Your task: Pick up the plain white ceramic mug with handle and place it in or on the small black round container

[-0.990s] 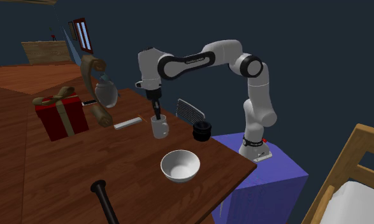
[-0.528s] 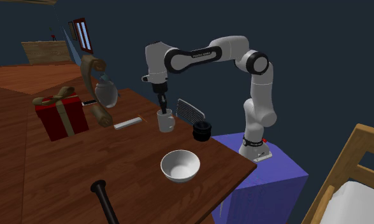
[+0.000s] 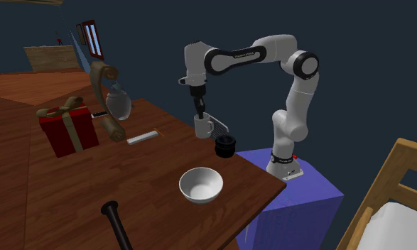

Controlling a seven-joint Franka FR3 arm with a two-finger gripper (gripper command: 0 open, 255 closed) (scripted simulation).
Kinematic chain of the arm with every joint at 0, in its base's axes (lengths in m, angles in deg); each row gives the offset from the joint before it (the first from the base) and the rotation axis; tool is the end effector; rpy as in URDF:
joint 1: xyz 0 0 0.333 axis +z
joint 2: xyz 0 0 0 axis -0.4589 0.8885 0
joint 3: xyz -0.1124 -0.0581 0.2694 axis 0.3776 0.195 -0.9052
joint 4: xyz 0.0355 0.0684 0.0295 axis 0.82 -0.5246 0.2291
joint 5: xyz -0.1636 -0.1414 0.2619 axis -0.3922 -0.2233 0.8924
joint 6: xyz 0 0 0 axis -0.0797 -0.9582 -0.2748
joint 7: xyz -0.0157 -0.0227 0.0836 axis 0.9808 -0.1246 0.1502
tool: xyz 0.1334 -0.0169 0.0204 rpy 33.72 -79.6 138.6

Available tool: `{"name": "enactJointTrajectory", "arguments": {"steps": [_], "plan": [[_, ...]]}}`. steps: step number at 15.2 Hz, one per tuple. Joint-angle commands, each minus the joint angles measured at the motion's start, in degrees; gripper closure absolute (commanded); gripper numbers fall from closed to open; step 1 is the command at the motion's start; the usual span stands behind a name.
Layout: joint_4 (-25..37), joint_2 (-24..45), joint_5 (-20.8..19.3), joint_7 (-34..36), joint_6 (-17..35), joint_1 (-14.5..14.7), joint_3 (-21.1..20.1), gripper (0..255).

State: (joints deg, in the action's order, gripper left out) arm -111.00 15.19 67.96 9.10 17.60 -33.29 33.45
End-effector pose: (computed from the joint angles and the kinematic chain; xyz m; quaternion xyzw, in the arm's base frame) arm 0.4423 -0.0534 0.5277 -0.9979 -0.0529 0.0373 0.0072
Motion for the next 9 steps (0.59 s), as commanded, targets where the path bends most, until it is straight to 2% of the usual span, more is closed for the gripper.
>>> {"name": "enactJointTrajectory", "arguments": {"steps": [1, 9], "plan": [[-4.42, -4.6, -0.33, -1.3, -0.17, -0.59, 0.76, 255], [-15.49, -19.71, -2.94, -6.71, -4.11, -3.17, 4.42, 255]]}}
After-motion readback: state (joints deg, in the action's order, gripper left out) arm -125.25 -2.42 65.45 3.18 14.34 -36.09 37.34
